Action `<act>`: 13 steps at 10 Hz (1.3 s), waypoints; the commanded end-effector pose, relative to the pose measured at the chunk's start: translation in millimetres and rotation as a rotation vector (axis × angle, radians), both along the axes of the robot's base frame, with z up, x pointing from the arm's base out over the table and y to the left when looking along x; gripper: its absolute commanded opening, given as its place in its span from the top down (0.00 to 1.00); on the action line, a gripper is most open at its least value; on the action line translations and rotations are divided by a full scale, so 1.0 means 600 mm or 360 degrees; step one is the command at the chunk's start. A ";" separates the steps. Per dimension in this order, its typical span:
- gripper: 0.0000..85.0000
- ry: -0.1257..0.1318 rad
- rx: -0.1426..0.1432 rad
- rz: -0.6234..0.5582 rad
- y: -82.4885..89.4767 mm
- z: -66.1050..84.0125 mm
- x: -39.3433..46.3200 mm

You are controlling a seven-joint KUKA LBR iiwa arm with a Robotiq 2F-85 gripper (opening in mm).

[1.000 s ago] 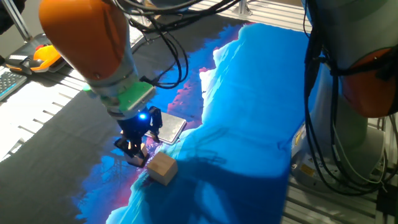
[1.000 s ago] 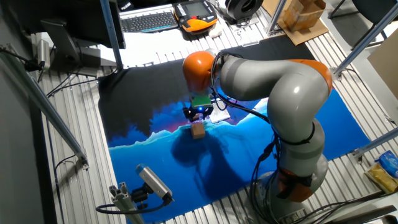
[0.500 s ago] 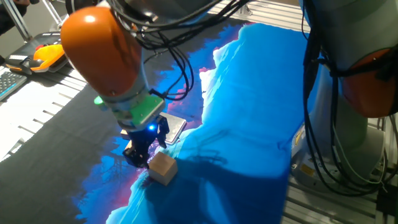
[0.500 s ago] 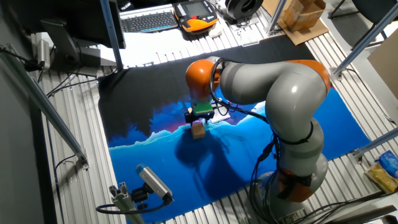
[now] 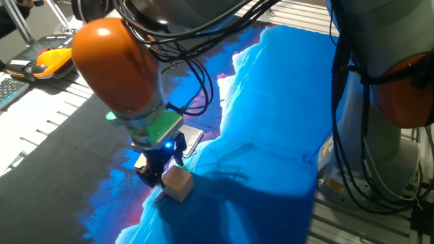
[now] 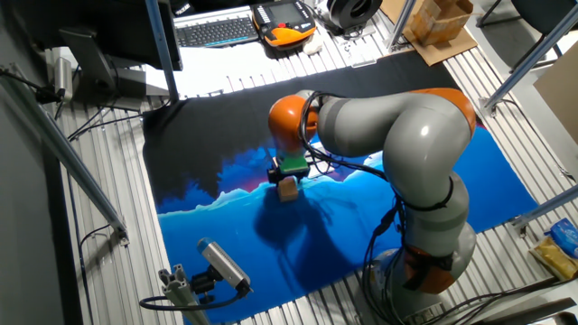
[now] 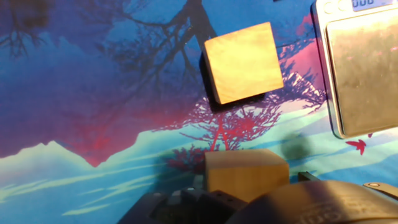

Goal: Place the block on the scale

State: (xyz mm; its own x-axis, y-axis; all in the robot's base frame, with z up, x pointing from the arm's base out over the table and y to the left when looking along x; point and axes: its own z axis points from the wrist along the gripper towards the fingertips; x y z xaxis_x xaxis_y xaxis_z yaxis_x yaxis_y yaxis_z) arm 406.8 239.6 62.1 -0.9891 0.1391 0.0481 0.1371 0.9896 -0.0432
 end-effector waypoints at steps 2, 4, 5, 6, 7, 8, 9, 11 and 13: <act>0.20 -0.0020 0.0003 -0.0011 0.004 -0.012 -0.007; 0.40 0.0030 -0.0004 -0.0020 0.008 -0.012 -0.007; 0.60 0.0066 0.0013 -0.0021 0.007 -0.012 -0.007; 0.80 0.0058 0.0019 0.0010 0.007 -0.013 -0.005; 0.80 0.0059 0.0036 0.0036 0.006 -0.012 -0.003; 1.00 0.0080 0.0047 0.0069 -0.001 -0.004 0.001; 1.00 0.0108 0.0064 0.0099 -0.012 0.011 0.007; 1.00 0.0139 0.0055 0.0146 -0.036 0.052 0.021; 1.00 0.0141 -0.0021 0.0175 -0.059 0.098 0.040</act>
State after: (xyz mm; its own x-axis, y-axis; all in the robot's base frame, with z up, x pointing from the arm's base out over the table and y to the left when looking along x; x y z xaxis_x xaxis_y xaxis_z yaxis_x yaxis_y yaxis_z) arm 431.1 204.2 107.9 -0.9906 0.0348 0.1325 0.0270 0.9978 -0.0598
